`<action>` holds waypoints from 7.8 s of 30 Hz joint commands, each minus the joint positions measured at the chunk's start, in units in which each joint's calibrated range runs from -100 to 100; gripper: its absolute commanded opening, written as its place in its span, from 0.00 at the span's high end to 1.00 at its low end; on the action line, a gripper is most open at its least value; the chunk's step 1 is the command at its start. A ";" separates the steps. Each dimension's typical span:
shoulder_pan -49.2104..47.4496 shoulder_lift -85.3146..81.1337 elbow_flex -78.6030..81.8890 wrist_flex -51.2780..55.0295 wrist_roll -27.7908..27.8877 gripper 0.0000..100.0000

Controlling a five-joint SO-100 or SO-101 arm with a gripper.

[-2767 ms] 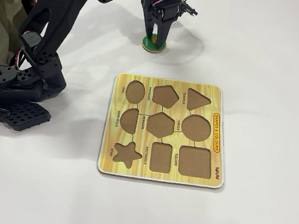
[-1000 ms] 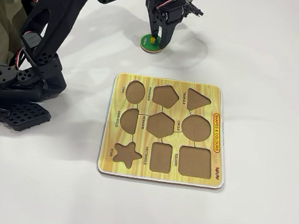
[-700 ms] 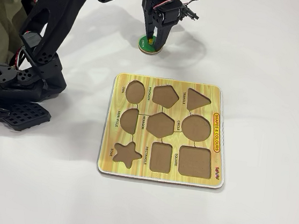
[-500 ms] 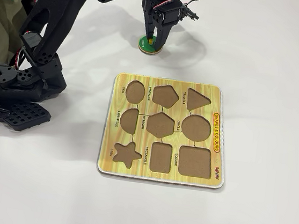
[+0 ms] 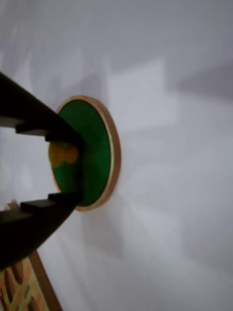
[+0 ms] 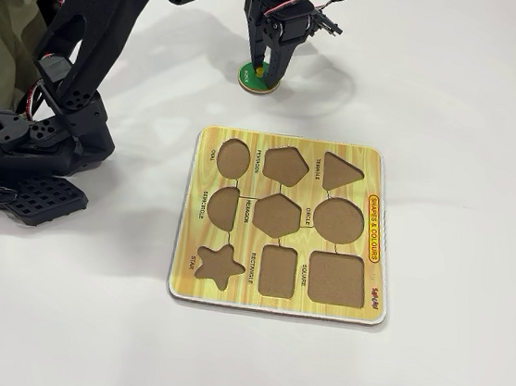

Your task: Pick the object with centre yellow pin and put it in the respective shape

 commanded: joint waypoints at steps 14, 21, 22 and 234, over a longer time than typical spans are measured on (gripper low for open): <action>0.36 -1.08 2.70 1.09 0.31 0.90; 0.36 -1.08 2.79 1.09 0.31 0.95; 0.36 -1.08 2.79 1.09 0.31 0.97; 50.17 1.93 -20.95 2.39 0.26 0.98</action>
